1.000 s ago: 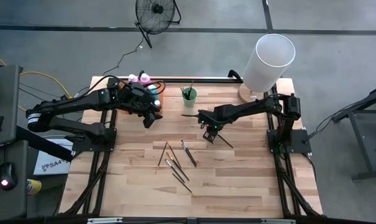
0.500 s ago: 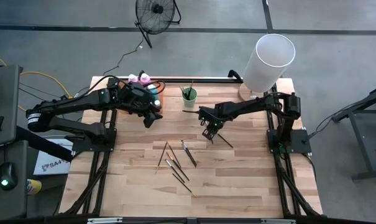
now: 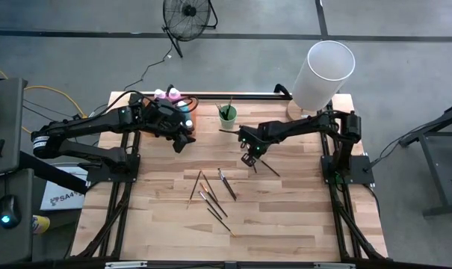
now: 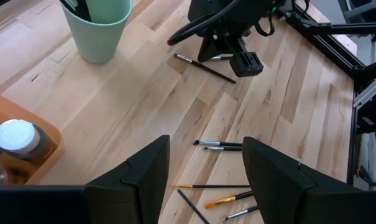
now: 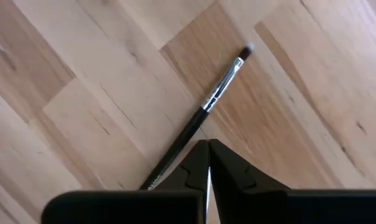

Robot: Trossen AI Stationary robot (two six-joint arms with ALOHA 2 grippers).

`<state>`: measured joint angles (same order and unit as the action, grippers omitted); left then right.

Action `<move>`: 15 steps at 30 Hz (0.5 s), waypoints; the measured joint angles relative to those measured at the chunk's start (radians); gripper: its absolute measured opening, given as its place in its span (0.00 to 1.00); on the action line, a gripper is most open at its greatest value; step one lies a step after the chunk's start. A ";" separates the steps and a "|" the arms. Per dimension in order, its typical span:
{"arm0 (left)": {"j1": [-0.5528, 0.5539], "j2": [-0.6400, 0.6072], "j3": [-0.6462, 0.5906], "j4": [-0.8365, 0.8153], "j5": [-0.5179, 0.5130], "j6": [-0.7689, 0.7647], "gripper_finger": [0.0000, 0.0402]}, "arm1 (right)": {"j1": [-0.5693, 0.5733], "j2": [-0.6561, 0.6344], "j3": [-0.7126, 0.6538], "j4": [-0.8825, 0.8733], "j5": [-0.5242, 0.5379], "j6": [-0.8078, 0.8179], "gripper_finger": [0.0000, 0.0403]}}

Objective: Pick & Place Paint Supplies
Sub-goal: Put the black paint brush into the green cup

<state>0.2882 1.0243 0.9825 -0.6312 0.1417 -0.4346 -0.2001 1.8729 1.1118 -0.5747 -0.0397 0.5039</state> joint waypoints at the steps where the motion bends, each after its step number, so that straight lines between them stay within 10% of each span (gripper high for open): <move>1: 0.000 0.000 0.000 0.000 0.000 -0.006 0.50 | 0.000 0.000 0.000 0.000 -0.003 0.000 0.01; 15: 0.000 0.000 0.000 0.000 0.000 -0.043 0.50 | 0.004 -0.039 -0.001 -0.025 -0.019 0.027 0.01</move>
<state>0.2879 1.0245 0.9825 -0.6315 0.1421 -0.4774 -0.1964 1.8341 1.1107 -0.5999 -0.0586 0.5311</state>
